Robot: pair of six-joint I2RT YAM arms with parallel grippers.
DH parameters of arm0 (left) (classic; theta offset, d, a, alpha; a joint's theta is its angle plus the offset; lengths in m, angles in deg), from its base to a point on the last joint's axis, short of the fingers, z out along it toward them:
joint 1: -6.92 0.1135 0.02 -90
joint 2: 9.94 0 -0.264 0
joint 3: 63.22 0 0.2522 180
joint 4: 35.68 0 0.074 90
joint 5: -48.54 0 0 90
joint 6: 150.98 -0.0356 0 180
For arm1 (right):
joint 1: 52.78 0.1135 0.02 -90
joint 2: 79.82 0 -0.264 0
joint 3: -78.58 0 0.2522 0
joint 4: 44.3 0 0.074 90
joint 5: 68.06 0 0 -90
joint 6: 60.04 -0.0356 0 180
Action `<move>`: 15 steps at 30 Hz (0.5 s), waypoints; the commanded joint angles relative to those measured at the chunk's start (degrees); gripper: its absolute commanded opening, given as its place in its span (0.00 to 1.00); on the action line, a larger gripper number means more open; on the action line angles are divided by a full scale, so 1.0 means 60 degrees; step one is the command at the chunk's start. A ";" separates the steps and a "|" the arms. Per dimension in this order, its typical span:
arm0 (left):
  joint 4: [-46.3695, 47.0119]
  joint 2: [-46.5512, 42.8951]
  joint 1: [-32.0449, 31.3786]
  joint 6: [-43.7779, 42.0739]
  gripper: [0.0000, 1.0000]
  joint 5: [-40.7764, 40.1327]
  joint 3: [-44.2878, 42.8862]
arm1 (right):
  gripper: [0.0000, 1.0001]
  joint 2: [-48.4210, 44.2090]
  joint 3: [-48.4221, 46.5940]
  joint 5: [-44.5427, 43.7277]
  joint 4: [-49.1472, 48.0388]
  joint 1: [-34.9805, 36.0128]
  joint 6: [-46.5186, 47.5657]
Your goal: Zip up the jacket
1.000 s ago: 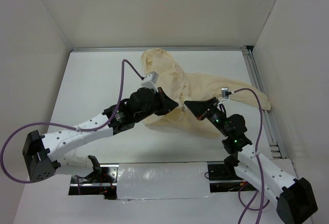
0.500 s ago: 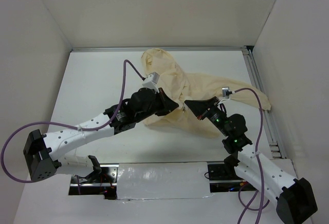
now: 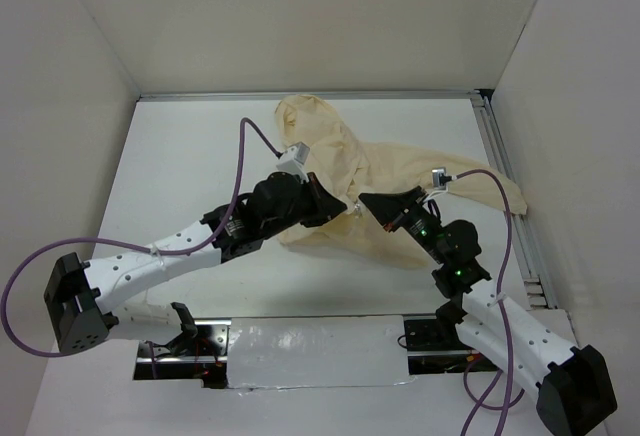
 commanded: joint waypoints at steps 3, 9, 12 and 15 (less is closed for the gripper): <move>0.0507 -0.0501 0.0052 -0.0183 0.00 0.0077 0.0158 | 0.00 -0.0074 -0.0560 0.0077 -0.0016 -0.0080 0.0115; 0.0551 -0.0502 0.0052 -0.0330 0.00 0.0281 0.0143 | 0.00 0.0043 -0.0575 0.0325 -0.0190 -0.0081 0.0042; 0.0888 -0.0458 0.0052 -0.0432 0.00 0.0487 0.0158 | 0.00 0.0175 -0.0546 0.0589 -0.0468 -0.0095 -0.0046; 0.0874 -0.0443 0.0052 -0.0389 0.00 0.0545 0.0158 | 0.00 0.0248 -0.0560 0.0765 -0.0527 -0.0095 -0.0148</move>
